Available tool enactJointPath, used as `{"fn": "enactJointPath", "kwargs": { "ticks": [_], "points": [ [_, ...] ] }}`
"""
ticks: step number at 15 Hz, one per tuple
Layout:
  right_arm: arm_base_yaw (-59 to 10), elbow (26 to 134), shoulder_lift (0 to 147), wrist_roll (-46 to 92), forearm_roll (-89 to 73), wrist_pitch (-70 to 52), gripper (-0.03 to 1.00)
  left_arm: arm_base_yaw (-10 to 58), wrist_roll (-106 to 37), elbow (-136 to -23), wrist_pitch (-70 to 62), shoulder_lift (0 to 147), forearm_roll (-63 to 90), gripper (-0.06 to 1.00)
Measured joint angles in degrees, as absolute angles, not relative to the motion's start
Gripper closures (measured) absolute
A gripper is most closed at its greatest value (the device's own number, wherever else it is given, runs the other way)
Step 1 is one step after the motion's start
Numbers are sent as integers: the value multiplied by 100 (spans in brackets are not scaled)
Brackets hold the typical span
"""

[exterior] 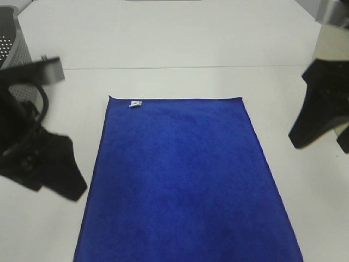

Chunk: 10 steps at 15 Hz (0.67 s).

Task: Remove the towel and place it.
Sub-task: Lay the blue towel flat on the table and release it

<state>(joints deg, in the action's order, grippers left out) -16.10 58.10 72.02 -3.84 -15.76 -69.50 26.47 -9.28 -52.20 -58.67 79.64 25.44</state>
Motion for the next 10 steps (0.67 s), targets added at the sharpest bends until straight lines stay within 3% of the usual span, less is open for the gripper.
{"fn": "enactJointPath", "kwargs": {
  "ticks": [6, 10],
  "points": [
    [92, 8084, 9144, 676, -2997, -6944, 26, 1415, -945, -7282, -5879, 9110, 2212, 27],
    [166, 8606, 9746, 1083, -2733, -6927, 26, 1226, -940, -8657, -5982, 10468, 2223, 27]
  ]
}}
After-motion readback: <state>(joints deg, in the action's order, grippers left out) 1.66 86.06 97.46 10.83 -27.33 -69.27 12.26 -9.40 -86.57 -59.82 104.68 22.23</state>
